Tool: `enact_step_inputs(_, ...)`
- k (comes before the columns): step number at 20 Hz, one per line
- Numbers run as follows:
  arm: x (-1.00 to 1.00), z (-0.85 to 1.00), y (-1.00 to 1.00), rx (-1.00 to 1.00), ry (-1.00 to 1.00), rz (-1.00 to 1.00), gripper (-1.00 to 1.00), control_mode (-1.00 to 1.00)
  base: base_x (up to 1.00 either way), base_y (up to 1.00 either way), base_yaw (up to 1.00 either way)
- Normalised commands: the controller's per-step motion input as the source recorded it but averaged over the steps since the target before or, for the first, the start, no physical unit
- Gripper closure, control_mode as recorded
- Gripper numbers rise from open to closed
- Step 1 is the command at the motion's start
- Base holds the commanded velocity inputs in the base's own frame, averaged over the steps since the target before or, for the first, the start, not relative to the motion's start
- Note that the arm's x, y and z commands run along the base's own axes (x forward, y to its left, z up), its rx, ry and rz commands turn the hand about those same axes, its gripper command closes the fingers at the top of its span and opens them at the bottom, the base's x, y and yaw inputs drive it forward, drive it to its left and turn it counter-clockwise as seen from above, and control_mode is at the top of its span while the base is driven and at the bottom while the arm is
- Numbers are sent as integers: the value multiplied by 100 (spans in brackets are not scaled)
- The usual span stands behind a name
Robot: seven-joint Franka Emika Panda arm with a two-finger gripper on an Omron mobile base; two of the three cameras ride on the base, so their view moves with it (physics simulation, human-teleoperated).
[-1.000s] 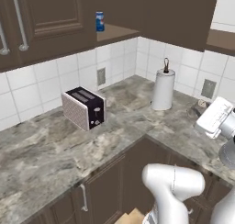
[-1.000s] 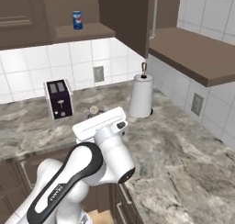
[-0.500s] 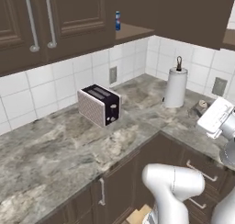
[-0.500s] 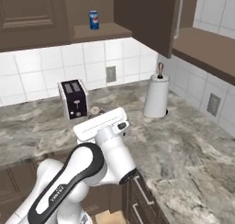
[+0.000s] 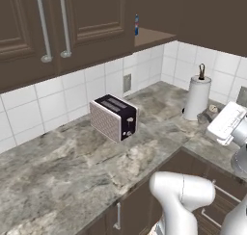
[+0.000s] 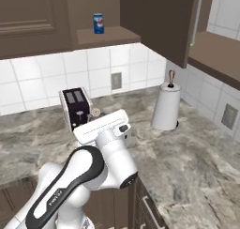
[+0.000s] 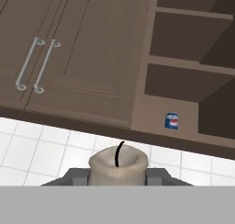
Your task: Pick the candle and candle from the dining table and place them in the open cabinet. Close the cabinet after placing the objects.
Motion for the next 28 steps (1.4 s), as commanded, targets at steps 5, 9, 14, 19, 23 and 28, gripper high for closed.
enact_step_inputs(5,0,0,0,0,0,0,100,100,100,-13,-1)
enact_step_inputs(9,0,0,0,0,0,0,100,100,100,-48,-6)
enact_step_inputs(14,0,0,0,0,0,0,100,100,43,-25,-10)
enact_step_inputs(19,38,36,-1,3,-3,-13,100,-100,0,0,0)
enact_step_inputs(23,58,74,0,3,2,-18,100,-100,0,0,0)
enact_step_inputs(28,45,81,-8,10,4,-10,100,-100,0,0,0)
